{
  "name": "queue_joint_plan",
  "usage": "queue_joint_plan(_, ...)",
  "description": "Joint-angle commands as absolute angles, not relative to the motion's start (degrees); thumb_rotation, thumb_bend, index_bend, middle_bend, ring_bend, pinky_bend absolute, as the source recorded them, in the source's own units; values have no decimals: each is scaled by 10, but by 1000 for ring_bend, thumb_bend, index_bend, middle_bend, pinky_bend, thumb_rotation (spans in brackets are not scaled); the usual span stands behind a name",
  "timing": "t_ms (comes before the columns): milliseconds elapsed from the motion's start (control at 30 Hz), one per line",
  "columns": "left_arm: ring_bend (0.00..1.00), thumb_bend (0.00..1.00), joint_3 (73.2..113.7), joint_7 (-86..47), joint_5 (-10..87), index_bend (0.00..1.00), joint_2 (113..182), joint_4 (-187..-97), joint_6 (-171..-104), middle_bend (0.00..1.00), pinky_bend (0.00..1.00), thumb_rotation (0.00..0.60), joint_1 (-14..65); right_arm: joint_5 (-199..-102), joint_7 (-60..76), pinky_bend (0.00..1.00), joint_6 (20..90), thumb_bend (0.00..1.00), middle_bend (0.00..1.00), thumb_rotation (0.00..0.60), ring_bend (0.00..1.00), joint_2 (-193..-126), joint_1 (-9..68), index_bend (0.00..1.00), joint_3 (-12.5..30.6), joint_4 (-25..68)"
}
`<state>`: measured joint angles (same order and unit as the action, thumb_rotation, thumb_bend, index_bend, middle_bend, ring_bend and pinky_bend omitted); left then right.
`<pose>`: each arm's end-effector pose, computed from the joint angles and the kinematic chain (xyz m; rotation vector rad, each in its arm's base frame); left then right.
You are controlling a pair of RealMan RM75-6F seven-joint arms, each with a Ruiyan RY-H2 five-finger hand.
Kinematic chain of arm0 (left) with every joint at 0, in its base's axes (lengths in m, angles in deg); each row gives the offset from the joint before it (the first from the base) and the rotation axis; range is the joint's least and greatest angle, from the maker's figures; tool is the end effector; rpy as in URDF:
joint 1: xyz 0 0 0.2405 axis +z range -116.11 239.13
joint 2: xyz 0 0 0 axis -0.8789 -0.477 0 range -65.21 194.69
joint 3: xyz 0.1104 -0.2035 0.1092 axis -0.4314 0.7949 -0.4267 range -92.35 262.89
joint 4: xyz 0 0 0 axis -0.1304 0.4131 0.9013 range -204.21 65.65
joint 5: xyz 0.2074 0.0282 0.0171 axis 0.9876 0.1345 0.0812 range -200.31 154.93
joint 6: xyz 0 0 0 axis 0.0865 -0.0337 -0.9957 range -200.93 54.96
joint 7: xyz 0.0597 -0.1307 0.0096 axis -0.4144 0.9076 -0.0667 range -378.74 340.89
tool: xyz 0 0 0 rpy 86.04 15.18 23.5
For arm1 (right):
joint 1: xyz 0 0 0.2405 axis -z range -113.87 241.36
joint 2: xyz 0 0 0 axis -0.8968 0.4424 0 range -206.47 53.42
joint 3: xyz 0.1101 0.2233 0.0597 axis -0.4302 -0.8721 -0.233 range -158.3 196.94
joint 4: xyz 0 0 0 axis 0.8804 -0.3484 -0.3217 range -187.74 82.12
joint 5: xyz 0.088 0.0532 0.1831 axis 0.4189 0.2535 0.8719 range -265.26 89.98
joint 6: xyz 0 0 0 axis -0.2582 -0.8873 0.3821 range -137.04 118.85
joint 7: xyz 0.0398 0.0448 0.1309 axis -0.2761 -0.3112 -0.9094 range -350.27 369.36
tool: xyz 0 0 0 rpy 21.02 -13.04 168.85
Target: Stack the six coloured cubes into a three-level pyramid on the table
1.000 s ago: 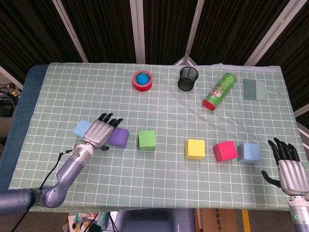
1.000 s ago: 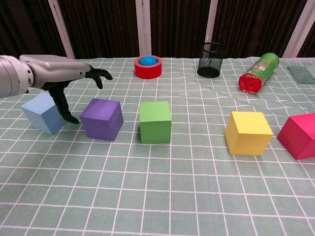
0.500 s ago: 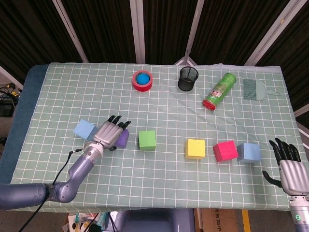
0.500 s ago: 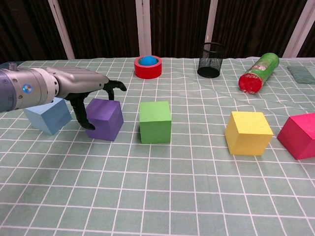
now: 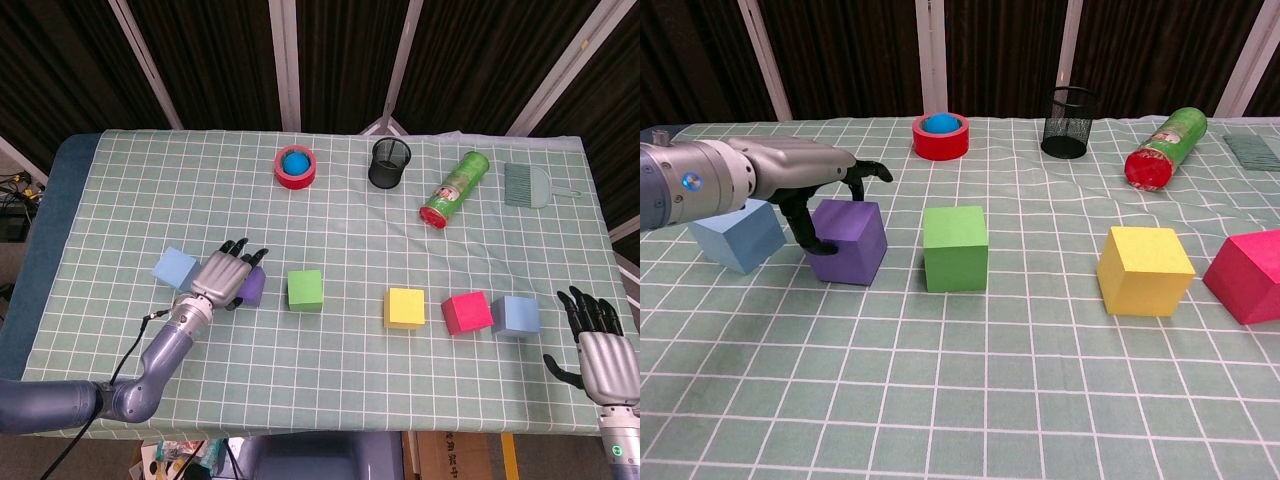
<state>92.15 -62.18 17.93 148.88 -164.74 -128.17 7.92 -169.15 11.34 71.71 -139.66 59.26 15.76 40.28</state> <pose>-0.1146 0.3445 -0.0136 -1.9962 -0.8162 -0.6268 -0.3243 -0.1807 0.1595 1.3590 -0.9610 0.8035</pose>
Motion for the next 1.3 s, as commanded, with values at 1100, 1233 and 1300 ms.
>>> queue_joint_plan(1100, 0, 410, 975, -748, -35, 0, 1569, -1711, -1433, 329, 119, 600, -7, -1687, 87, 0, 715, 268, 0, 600, 0, -1383, 597, 0, 158, 410)
queue_joint_plan(1233, 0, 410, 978, -753, -43, 0, 1580, -1701, -1437, 329, 119, 600, -12, -1687, 84, 0, 714, 269, 0, 600, 0, -1382, 598, 0, 158, 410)
queue_joint_plan(1300, 0, 411, 978, -755, -45, 0, 1585, -1697, -1439, 329, 119, 600, -15, -1686, 82, 0, 713, 268, 0, 600, 0, -1382, 598, 0, 158, 411)
